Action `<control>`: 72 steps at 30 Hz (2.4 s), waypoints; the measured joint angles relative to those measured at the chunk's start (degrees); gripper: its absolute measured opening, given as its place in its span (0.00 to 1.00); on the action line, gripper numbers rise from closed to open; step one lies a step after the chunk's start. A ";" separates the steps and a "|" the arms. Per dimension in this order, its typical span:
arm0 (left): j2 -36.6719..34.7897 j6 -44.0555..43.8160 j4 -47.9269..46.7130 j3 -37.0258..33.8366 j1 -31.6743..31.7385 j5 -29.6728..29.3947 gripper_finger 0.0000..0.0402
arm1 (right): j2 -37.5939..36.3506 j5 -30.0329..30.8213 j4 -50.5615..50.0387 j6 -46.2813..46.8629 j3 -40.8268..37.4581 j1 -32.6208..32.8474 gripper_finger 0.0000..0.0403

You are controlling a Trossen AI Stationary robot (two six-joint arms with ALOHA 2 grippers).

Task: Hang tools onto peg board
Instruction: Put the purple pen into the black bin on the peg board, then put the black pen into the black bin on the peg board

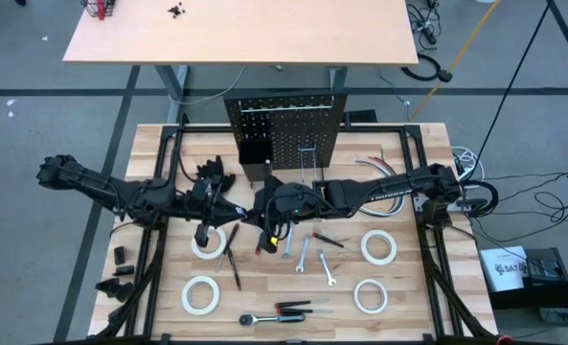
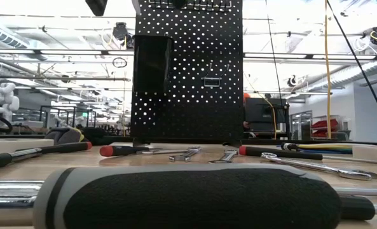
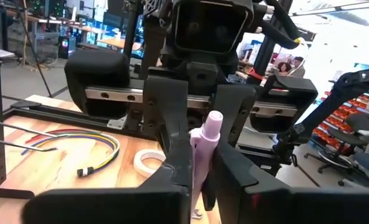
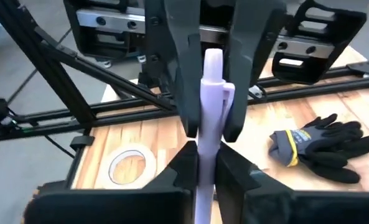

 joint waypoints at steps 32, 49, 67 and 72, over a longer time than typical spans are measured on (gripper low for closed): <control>-11.17 -4.86 -18.27 0.00 0.00 -10.21 0.29 | -0.20 28.20 18.06 -19.58 0.00 -8.89 0.06; -11.17 -4.91 -18.62 -0.01 0.00 -9.33 0.30 | -0.20 28.17 12.88 -18.05 0.00 -10.09 0.29; -9.14 -4.89 -26.48 -0.02 -0.02 7.71 0.30 | -1.20 12.12 12.39 -16.52 0.00 -3.49 0.41; -5.02 -4.28 -27.66 -0.76 -0.34 9.86 0.30 | -1.20 1.55 3.64 -12.86 0.00 0.78 0.41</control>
